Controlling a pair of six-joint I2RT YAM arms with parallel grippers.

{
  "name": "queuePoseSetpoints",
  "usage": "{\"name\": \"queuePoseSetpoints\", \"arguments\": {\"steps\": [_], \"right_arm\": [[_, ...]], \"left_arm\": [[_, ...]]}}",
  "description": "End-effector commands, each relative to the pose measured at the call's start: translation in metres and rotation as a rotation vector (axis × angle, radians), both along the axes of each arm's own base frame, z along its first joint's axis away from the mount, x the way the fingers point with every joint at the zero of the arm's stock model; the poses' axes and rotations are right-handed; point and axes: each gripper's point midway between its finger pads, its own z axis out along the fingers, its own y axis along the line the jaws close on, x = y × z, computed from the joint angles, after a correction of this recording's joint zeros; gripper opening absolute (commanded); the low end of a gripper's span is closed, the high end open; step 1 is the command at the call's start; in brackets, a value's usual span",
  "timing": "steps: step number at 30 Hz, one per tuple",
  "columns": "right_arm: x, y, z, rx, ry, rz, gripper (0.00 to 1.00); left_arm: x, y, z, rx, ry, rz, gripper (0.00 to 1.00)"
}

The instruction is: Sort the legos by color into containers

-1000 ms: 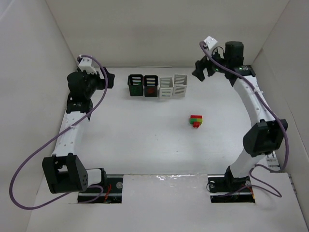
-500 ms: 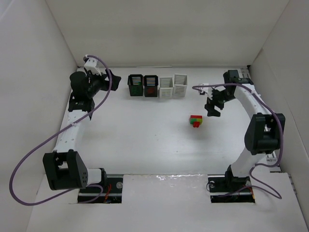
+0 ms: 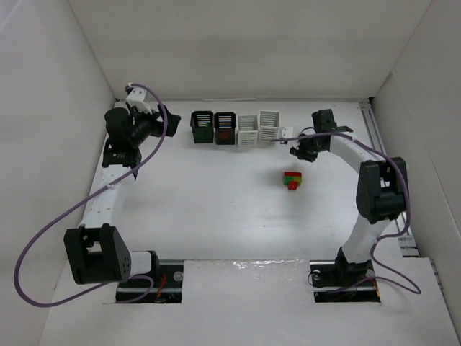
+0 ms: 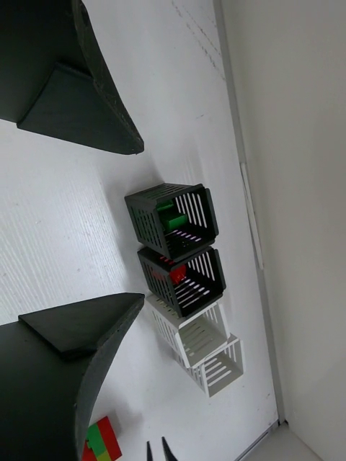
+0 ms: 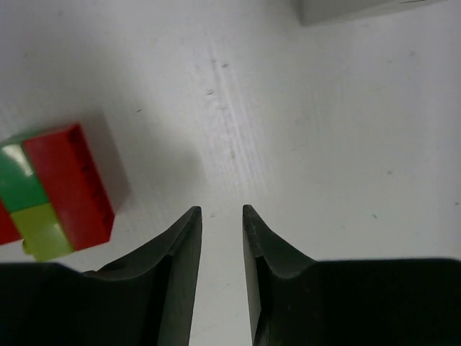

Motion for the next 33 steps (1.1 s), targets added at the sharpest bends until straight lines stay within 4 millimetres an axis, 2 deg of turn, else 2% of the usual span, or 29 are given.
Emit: {"name": "queuePoseSetpoints", "arguments": {"steps": [1, 4, 5, 7, 11, 14, 20, 22, 25, 26, 28, 29, 33], "right_arm": [[0.043, 0.016, 0.032, 0.087, -0.181, -0.113, 0.34], [0.036, 0.022, 0.020, 0.067, -0.153, -0.093, 0.33], [0.026, 0.020, 0.014, 0.053, -0.113, -0.086, 0.31], [0.018, 0.029, 0.010, 0.037, -0.080, -0.046, 0.28], [0.004, 0.028, -0.008, -0.010, -0.016, -0.045, 0.25], [-0.012, 0.020, -0.018, -0.057, 0.060, -0.045, 0.22], [-0.028, 0.017, -0.025, -0.111, 0.129, -0.030, 0.19], [-0.040, 0.012, -0.031, -0.132, 0.173, -0.031, 0.18], [-0.052, 0.015, -0.025, -0.122, 0.197, 0.015, 0.16], [-0.062, 0.014, -0.026, -0.123, 0.238, 0.032, 0.15], [-0.070, 0.019, -0.016, -0.099, 0.246, 0.083, 0.15], [-0.082, 0.018, -0.017, -0.098, 0.291, 0.103, 0.14], [-0.101, 0.033, -0.006, -0.053, 0.344, 0.165, 0.14]], "left_arm": [[-0.009, 0.001, 0.012, 0.017, -0.050, 0.006, 0.74], [-0.009, 0.001, 0.011, 0.025, -0.054, 0.005, 0.74], [-0.009, 0.001, 0.011, 0.025, -0.054, 0.005, 0.74], [-0.009, 0.002, 0.009, 0.035, -0.049, 0.004, 0.74], [-0.008, 0.002, 0.014, 0.045, -0.063, 0.003, 0.74], [-0.006, 0.003, 0.014, 0.053, -0.067, 0.002, 0.74], [-0.008, 0.000, 0.012, 0.059, -0.062, -0.018, 0.74], [-0.006, 0.000, 0.009, 0.058, -0.053, -0.018, 0.74], [-0.006, -0.001, 0.013, 0.065, -0.067, -0.029, 0.74], [-0.006, -0.001, 0.013, 0.065, -0.067, -0.029, 0.74], [-0.006, -0.001, 0.013, 0.065, -0.067, -0.029, 0.74], [-0.006, -0.001, 0.013, 0.065, -0.067, -0.029, 0.74], [-0.005, -0.003, 0.010, 0.064, -0.058, -0.039, 0.74]]}}
